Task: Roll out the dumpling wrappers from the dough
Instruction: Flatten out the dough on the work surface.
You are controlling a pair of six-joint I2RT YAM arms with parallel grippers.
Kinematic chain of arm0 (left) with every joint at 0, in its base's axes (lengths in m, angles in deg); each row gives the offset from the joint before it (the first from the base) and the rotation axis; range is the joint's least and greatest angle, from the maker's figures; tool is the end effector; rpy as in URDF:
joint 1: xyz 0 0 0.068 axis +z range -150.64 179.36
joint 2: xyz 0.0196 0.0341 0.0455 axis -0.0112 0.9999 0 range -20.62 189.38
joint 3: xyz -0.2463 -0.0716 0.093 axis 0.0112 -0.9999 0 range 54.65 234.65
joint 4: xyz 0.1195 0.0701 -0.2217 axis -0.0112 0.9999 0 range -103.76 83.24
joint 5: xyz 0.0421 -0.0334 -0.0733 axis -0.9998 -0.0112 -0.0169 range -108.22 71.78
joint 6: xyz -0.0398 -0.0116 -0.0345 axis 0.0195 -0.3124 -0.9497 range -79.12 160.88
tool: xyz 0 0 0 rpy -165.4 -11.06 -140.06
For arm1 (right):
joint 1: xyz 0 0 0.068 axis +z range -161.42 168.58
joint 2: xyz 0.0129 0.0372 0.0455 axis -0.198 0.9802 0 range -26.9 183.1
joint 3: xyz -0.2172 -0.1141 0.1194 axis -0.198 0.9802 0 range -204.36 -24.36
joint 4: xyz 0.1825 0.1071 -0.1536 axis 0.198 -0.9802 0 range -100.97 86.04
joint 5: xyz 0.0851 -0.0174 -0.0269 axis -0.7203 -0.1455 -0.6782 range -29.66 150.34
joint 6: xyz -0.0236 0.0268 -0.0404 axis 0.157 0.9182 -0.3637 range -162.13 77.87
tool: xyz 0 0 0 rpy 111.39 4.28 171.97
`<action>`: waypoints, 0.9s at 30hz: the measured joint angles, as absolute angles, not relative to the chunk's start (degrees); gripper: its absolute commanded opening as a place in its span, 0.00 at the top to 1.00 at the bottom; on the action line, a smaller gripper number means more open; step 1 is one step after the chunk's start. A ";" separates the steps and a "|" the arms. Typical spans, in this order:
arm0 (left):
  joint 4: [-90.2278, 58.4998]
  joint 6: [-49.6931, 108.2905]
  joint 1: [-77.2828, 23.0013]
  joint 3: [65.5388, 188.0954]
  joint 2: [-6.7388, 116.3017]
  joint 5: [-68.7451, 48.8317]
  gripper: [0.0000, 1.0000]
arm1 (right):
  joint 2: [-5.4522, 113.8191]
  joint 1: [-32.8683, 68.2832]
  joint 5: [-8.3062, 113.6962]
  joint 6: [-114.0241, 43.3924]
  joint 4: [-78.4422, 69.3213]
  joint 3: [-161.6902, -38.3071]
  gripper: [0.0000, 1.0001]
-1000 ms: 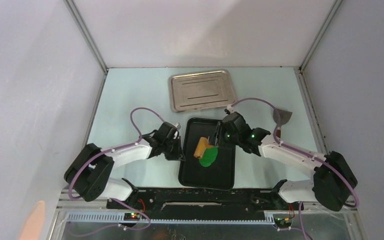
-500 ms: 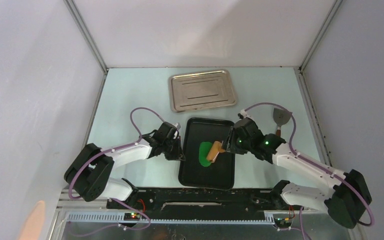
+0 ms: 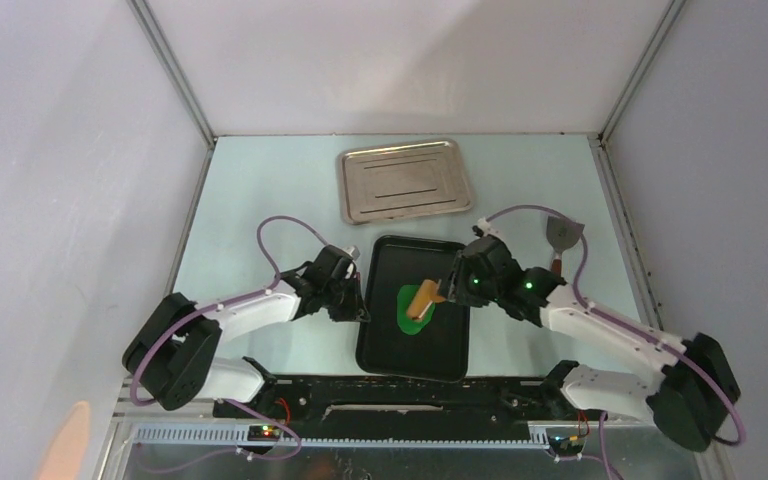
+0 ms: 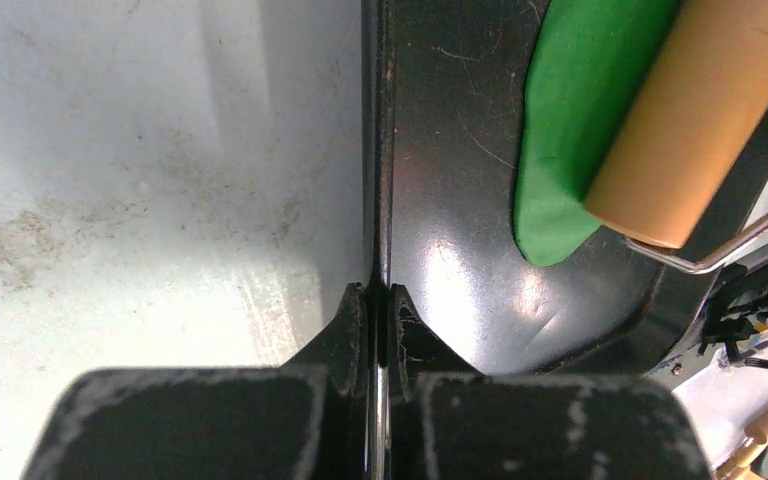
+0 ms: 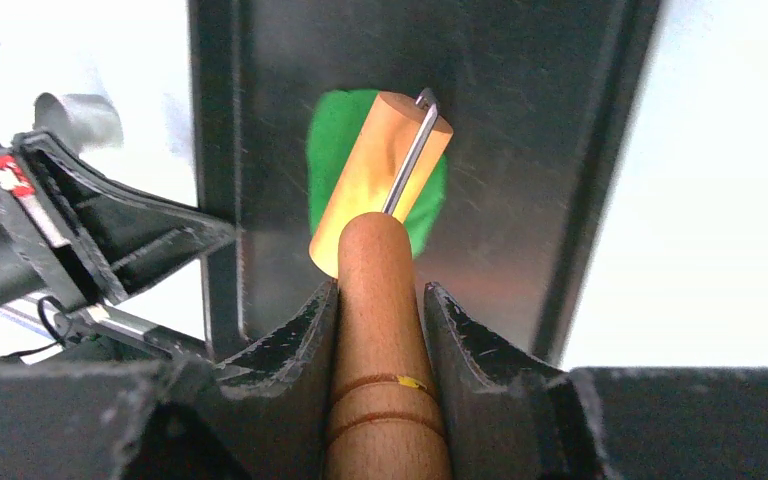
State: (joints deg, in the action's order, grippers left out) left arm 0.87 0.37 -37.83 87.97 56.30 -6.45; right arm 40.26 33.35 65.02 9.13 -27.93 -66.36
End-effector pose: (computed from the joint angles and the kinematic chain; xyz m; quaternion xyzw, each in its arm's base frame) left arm 0.1838 -0.1487 0.1526 0.0004 0.9572 -0.2475 0.1502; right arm 0.1698 0.1644 0.2241 0.0673 0.9340 0.2337 0.2619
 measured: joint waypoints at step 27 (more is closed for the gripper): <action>7.08 3.05 -37.48 94.15 50.62 -12.59 0.39 | 37.53 16.72 63.01 0.81 -45.09 -80.46 1.00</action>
